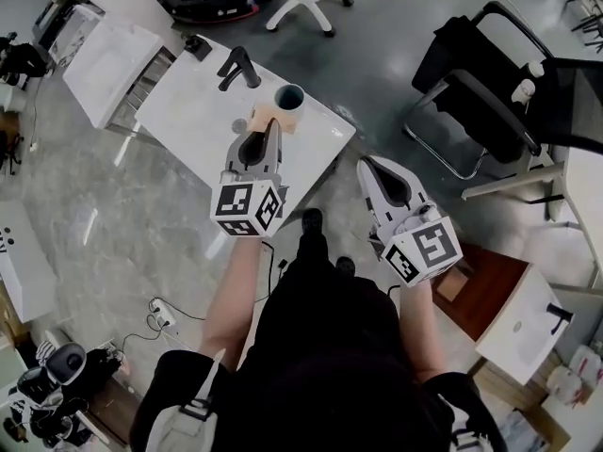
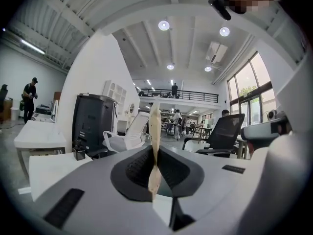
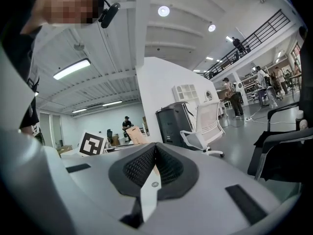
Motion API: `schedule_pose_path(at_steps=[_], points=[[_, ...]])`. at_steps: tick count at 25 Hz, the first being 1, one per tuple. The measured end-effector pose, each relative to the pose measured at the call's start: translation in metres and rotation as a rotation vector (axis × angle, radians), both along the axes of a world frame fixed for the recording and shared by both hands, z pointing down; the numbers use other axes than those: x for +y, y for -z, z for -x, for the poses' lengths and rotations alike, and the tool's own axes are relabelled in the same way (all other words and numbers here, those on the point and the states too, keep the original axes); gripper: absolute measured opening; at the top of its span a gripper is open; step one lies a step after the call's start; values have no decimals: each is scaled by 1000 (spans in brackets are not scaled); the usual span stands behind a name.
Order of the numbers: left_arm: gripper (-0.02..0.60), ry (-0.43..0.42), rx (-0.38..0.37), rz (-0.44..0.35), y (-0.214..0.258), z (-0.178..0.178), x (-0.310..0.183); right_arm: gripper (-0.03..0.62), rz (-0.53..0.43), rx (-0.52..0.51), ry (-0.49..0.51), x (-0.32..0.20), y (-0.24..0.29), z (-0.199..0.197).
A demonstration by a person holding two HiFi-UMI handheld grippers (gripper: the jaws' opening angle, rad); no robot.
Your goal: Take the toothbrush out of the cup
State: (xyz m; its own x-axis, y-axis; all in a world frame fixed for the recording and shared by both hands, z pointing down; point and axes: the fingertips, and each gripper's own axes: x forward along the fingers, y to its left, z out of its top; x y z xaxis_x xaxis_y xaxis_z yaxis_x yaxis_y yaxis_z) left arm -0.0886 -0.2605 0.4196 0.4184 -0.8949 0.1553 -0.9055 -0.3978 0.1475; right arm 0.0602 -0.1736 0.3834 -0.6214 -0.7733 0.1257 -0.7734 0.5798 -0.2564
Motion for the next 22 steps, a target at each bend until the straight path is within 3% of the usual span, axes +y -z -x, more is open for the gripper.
schedule_pose_path(at_steps=[11,22], points=[[38,83,14,-25,17,-7,111,29,-40,-13,103,78,8,-8],[38,154,106,-56,40,-17,216,29,-95,13,184,146,28,-18]])
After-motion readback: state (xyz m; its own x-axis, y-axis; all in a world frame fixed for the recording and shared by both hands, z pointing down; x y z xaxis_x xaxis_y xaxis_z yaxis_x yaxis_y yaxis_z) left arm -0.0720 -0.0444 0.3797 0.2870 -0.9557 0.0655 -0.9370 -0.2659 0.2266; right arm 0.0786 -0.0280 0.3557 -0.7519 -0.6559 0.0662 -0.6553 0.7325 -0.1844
